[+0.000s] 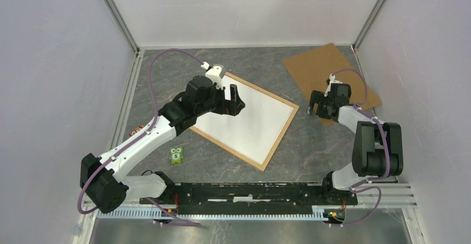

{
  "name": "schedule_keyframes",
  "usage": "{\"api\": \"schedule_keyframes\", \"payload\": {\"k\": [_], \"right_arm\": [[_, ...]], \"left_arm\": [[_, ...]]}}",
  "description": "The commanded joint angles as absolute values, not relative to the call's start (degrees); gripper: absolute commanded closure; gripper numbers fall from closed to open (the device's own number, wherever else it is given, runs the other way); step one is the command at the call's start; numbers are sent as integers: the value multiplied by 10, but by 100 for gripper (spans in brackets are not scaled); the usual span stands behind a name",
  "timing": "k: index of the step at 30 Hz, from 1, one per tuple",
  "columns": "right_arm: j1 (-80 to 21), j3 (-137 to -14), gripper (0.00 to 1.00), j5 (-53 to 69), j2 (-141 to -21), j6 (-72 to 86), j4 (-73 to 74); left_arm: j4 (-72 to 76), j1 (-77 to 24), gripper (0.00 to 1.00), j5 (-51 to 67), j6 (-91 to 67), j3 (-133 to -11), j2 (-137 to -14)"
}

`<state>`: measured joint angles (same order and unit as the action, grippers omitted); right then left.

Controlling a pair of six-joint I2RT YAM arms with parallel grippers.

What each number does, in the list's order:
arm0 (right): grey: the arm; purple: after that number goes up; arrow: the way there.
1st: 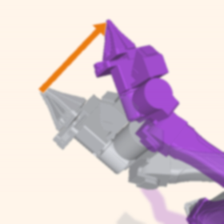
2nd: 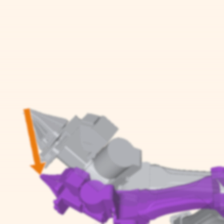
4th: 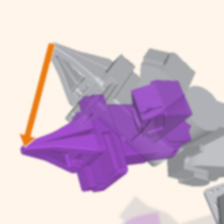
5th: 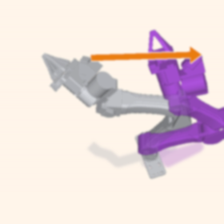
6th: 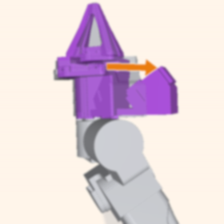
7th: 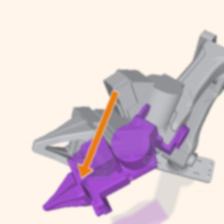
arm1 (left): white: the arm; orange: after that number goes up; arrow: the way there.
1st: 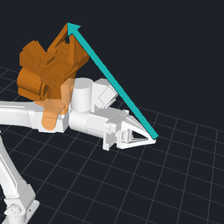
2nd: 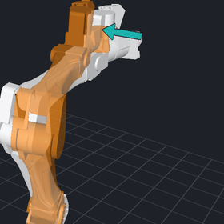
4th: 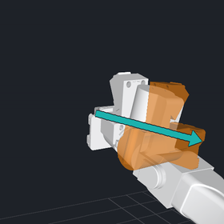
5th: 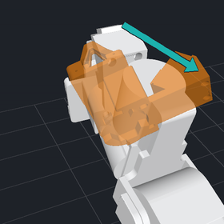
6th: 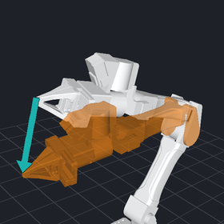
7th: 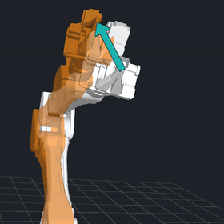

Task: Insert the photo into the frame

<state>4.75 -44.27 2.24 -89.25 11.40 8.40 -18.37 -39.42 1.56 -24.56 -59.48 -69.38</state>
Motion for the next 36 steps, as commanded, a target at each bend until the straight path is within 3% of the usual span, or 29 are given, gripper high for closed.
{"api": "schedule_keyframes", "payload": {"k": [1,4,12,22,29,36], "right_arm": [[12,-379,4,132,-848,164,51],[9,-397,2,128,-813,162,70],[51,-662,2,-59,-903,72,143],[125,-818,2,-82,-1082,71,12],[168,-977,2,-41,-1237,97,41],[186,-1028,2,-27,-1302,104,24]], "left_arm": [[-160,-396,0,38,-245,-609,-684],[-164,-396,0,57,-262,-613,-691],[-208,-398,0,77,-263,-640,-722],[-246,-397,0,127,-207,-680,-736],[-259,-398,0,146,-209,-690,-788],[-260,-397,0,152,-215,-689,-810]]}}
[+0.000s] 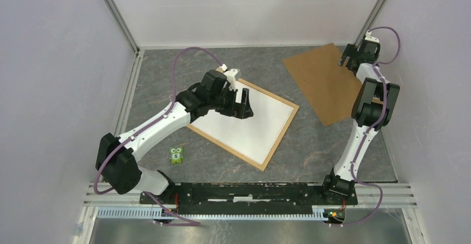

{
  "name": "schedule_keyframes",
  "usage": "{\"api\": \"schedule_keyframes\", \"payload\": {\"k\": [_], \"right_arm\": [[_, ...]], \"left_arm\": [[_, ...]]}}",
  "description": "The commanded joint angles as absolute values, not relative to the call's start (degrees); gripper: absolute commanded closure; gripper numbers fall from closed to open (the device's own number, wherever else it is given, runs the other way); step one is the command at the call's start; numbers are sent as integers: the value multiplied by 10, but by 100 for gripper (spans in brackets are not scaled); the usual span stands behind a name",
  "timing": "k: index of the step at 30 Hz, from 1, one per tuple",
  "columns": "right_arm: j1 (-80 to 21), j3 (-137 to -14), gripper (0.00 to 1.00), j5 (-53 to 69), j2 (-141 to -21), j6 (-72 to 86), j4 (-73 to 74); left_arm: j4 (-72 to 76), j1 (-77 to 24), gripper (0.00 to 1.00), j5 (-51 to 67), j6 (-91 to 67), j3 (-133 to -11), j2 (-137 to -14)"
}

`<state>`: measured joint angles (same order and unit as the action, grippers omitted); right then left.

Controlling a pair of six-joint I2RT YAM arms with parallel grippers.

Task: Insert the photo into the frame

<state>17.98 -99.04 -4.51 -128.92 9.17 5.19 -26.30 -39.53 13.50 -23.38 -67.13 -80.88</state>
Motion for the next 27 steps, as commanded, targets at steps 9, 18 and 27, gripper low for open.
{"api": "schedule_keyframes", "payload": {"k": [9,18,27], "right_arm": [[193,-1066,2,-14,-1350,116,19],[198,-1118,2,26,-1399,119,8],[201,-1139,2,22,-1427,124,9]], "left_arm": [[-262,-397,0,155,-218,-689,-814],[-265,-397,0,156,-216,-693,-815],[-265,-397,0,155,-216,-692,-817]]}}
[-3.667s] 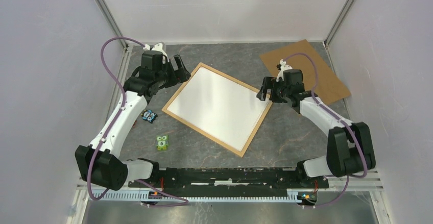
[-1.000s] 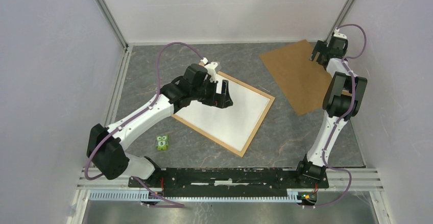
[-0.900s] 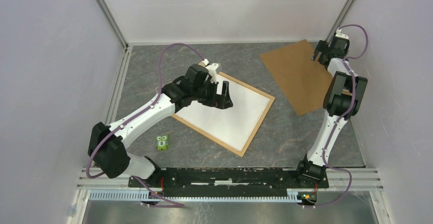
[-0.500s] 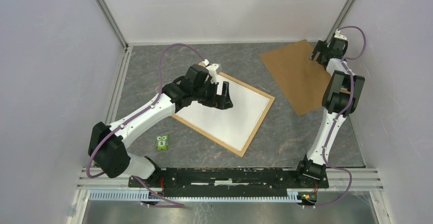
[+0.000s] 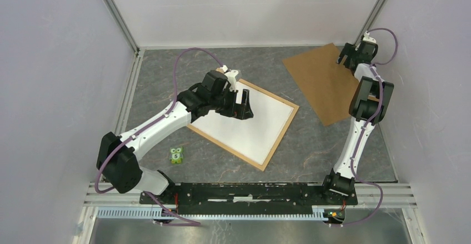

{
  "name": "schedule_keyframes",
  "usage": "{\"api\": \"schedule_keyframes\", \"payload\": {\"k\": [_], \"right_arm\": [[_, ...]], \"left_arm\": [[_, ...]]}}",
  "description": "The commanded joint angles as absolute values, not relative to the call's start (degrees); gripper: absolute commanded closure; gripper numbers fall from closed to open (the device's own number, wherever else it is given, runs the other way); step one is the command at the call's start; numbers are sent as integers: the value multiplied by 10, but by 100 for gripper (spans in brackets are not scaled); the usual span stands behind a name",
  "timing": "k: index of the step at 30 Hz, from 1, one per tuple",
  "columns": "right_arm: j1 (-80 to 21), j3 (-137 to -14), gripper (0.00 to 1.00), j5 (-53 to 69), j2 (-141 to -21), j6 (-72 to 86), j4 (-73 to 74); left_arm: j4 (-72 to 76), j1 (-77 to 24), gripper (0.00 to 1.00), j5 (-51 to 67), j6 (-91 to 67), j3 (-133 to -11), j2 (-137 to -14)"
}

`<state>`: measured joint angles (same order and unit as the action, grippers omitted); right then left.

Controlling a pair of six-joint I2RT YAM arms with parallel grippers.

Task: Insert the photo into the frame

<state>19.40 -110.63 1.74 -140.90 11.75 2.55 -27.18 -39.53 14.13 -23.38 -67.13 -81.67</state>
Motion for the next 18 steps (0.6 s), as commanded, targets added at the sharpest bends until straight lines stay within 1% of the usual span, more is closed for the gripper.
{"api": "schedule_keyframes", "payload": {"k": [1,7,11,14,18], "right_arm": [[202,-1139,2,21,-1429,125,11],[207,-1150,2,20,-1442,132,41],[207,-1158,2,33,-1442,150,96],[207,-1104,3,64,-1411,181,116],[204,-978,5,85,-1332,211,89]], "left_arm": [[-265,-397,0,155,-216,-692,-817],[-265,-397,0,157,-217,-691,-818],[-261,-397,0,157,-219,-689,-816],[-256,-398,0,159,-221,-687,-814],[-254,-397,0,147,-219,-684,-810]]}}
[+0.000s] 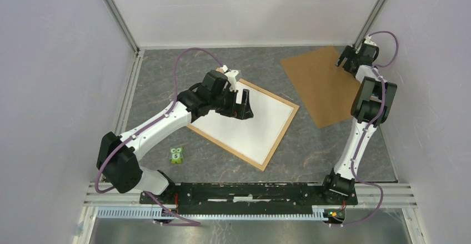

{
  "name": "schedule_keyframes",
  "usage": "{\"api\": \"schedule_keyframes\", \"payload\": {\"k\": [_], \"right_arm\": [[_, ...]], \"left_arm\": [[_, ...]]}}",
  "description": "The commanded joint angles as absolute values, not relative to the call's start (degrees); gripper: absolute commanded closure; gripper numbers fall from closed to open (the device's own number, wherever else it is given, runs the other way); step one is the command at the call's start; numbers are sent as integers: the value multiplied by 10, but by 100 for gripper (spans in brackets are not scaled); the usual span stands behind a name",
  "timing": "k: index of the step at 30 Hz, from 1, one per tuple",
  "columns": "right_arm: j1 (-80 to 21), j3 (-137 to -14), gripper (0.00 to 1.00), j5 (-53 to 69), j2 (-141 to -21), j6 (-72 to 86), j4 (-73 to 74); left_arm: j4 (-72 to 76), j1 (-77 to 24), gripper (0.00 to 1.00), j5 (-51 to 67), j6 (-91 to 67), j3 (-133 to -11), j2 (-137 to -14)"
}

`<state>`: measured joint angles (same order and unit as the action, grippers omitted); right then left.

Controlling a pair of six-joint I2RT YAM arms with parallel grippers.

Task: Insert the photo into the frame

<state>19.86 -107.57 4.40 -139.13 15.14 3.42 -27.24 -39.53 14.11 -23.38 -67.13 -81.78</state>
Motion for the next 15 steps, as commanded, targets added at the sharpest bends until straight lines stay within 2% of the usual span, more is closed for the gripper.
{"api": "schedule_keyframes", "payload": {"k": [1,8,15], "right_arm": [[204,-955,6,86,-1319,212,91],[204,-780,6,106,-1212,202,67],[198,-675,6,114,-1129,197,69]], "left_arm": [[-255,-396,0,146,-219,-684,-810],[-266,-392,0,171,-229,-694,-851],[-240,-394,0,244,-276,-697,-913]]}}
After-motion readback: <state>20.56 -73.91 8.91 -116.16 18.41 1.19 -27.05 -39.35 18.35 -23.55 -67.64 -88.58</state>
